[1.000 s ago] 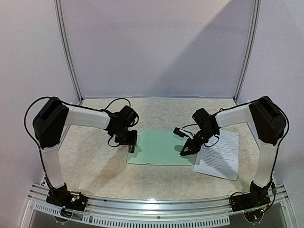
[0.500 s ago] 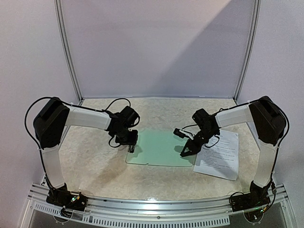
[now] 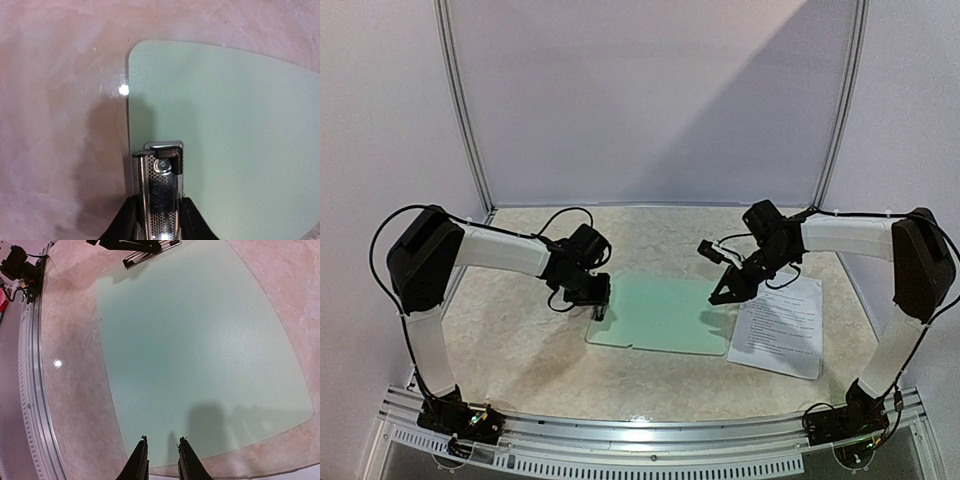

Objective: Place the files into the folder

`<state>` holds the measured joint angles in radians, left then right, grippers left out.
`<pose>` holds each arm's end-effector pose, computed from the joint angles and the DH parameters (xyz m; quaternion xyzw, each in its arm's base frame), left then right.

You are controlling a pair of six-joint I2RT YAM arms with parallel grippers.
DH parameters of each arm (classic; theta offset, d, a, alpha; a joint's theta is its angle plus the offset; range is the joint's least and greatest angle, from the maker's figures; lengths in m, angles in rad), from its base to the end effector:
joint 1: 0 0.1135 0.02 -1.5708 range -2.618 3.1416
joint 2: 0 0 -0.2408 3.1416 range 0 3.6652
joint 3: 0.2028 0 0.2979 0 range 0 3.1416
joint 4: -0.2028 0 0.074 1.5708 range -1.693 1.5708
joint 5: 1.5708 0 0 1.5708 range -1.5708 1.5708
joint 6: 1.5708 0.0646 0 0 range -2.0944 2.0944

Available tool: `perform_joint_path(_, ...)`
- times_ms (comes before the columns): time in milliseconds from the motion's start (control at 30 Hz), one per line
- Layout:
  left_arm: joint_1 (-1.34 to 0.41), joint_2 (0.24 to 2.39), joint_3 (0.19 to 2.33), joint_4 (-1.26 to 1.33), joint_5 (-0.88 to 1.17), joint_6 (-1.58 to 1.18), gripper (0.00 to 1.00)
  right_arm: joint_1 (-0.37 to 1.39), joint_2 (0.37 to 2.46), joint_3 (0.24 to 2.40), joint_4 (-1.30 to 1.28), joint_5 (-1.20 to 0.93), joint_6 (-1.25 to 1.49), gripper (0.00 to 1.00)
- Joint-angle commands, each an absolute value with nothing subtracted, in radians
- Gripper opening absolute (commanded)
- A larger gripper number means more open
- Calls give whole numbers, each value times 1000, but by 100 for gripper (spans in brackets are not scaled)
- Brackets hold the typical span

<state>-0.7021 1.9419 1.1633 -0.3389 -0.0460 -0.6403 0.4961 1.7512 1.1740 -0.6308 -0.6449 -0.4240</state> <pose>0.3209 -0.2676 0.0512 0.0249 0.9739 -0.1222 0.1899 0.3202 0.2174 0.1240 -0.4654 0.8105 0.3177 0.1598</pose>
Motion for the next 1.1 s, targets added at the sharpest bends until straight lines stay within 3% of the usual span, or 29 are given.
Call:
perform_joint_path(0,-707,2007,1105,-385,61,-659,0,492,1733,1179,-670,-674,-422,21)
perform_joint_path(300,-704,1994,1079,-373,74,-672,0,494,1776,1097,-584,-649,-365,21)
perform_joint_path(333,-704,1995,1076,-369,81,-668,2,497,1789,1096,-577,-642,-360,20)
perform_joint_path(433,-703,2002,1075,-370,92,-658,22,511,1847,1103,-562,-589,-354,20)
perform_joint_path(667,-699,1982,1085,-406,102,-622,41,522,1940,1124,-562,-539,-359,20)
perform_joint_path(900,-667,1996,1115,-454,104,-575,41,522,1965,1120,-559,-517,-377,20)
perform_joint_path(1067,-669,1985,1146,-533,-40,-571,43,522,1969,1118,-561,-516,-383,20)
